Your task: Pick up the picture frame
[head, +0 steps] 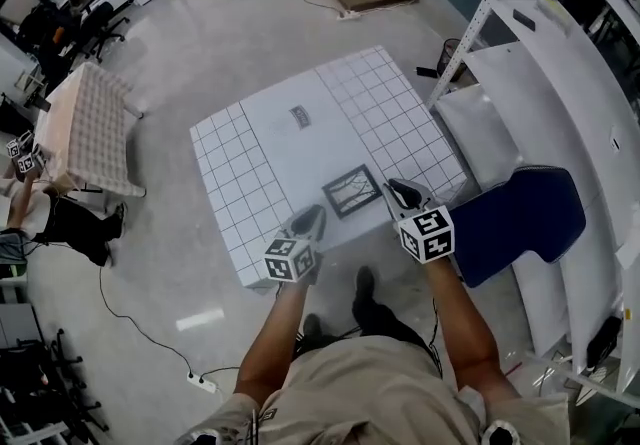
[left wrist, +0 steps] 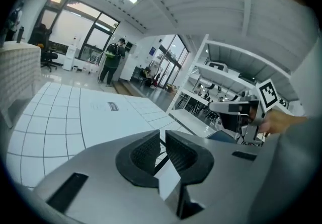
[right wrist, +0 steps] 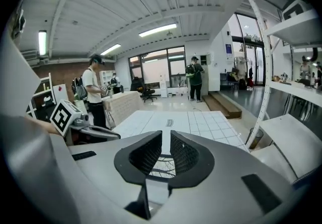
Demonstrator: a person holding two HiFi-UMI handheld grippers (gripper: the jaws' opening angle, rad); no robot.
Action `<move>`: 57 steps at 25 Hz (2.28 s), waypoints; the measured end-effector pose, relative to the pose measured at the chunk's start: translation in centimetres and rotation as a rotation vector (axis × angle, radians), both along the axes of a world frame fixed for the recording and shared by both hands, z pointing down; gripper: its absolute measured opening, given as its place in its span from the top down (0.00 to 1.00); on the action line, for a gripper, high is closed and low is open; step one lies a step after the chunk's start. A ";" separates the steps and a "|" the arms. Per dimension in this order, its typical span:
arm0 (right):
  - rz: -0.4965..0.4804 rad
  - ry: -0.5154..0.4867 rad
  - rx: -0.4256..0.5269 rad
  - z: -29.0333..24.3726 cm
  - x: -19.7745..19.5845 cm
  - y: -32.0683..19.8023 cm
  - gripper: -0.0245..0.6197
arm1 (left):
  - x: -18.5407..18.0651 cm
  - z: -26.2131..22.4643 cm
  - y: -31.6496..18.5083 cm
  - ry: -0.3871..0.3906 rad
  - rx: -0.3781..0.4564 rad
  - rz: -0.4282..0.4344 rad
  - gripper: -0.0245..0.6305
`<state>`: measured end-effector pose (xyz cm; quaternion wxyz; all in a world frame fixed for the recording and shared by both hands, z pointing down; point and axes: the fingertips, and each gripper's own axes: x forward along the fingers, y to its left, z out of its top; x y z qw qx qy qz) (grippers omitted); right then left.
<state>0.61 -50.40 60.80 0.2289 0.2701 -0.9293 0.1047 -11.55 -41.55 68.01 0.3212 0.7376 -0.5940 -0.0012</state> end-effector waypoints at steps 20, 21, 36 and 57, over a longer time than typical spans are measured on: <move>-0.128 0.195 -0.318 20.1 -2.0 -6.9 0.80 | 0.4 14.9 -5.1 0.076 -0.349 -0.129 0.78; -0.129 0.198 -0.333 20.6 -2.0 -7.0 0.80 | 0.3 15.3 -5.2 0.069 -0.362 -0.134 0.78; -0.097 0.229 -0.459 24.0 -2.4 -6.3 0.83 | 0.5 16.3 -5.5 0.058 -0.451 -0.173 0.79; -0.045 0.138 -0.291 17.3 -2.9 -5.5 0.84 | -0.9 10.7 -5.3 0.023 -0.302 -0.201 0.83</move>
